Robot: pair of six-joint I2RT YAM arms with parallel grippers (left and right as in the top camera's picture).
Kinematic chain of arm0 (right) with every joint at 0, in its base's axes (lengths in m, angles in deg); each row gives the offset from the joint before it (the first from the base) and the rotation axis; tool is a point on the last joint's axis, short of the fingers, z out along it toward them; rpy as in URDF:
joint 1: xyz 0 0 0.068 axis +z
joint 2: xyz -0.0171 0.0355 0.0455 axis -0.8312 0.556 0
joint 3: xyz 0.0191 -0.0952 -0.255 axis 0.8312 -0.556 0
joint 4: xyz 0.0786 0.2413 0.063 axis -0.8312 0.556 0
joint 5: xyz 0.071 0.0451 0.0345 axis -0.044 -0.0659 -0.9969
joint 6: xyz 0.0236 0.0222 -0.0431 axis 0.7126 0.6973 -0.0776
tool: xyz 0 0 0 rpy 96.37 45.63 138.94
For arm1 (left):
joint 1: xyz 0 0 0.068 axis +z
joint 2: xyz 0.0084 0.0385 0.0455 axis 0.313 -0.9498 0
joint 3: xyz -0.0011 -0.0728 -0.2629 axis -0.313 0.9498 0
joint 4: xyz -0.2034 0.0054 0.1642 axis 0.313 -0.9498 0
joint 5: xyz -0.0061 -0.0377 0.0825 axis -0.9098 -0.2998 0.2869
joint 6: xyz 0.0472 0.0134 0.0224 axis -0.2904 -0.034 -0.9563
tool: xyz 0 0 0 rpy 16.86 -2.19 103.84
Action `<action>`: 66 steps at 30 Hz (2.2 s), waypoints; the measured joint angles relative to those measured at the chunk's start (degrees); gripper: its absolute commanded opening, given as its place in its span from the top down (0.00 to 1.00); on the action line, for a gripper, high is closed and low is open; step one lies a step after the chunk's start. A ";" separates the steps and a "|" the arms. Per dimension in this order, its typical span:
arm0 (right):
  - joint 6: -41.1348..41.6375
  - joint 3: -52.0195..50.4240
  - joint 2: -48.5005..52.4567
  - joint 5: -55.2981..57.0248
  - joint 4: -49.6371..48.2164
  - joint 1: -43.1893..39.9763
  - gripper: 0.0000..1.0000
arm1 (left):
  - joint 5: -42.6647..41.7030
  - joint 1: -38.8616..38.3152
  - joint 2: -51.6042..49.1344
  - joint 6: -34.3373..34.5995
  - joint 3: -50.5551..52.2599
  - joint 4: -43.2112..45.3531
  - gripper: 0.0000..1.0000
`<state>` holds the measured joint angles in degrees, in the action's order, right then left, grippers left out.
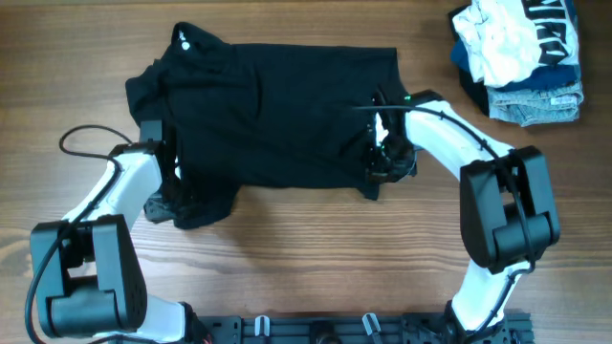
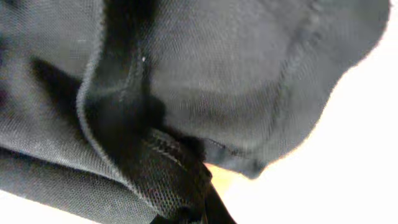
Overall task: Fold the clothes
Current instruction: 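Fold the bottom half up over the top half with both grippers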
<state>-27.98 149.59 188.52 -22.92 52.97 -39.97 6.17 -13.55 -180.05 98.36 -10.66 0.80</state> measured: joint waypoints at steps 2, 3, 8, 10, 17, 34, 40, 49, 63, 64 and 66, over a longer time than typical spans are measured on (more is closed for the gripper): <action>0.20 2.62 -0.33 0.00 2.29 -1.49 0.96 | -1.88 0.00 2.21 0.76 -1.81 -4.61 0.96; 0.20 3.28 -0.76 0.04 2.93 -1.97 0.96 | -2.40 -0.02 3.56 0.85 -2.58 -5.95 0.96; 0.26 5.60 -7.63 0.02 7.52 -4.55 0.96 | -4.72 -0.02 16.46 1.27 -7.63 -12.22 0.96; 0.44 6.21 -11.15 0.02 9.14 -5.38 0.95 | -5.25 -0.02 21.81 1.33 -8.28 -12.90 0.96; 0.61 6.47 -18.75 0.04 14.47 -7.67 0.96 | -6.40 -0.02 36.68 2.99 -9.01 -16.13 0.96; 0.13 6.45 -19.28 0.94 6.38 -7.85 0.96 | -7.21 -0.02 23.54 4.24 -12.66 -4.52 0.96; 0.13 4.98 -14.93 2.23 1.14 -7.85 0.96 | -7.21 -0.02 10.84 3.15 -12.70 5.09 0.96; 0.13 4.50 -3.30 2.67 -9.03 -7.85 0.96 | -6.36 -0.02 6.97 2.71 -12.70 18.08 0.96; -0.48 4.50 -1.86 3.32 -9.25 -7.85 0.16 | -6.36 -0.02 -0.20 2.12 -12.70 15.50 0.00; -0.63 4.52 -1.86 3.45 -9.18 -7.91 0.14 | -6.25 -0.02 -0.42 2.12 -12.70 14.99 0.00; -1.38 5.07 -1.77 3.48 -7.13 -8.09 0.09 | -5.25 -0.02 -0.48 2.12 -12.70 14.36 0.00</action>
<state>-29.35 154.66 186.75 -19.44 45.85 -48.06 0.92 -13.57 -180.53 100.48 -23.36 15.16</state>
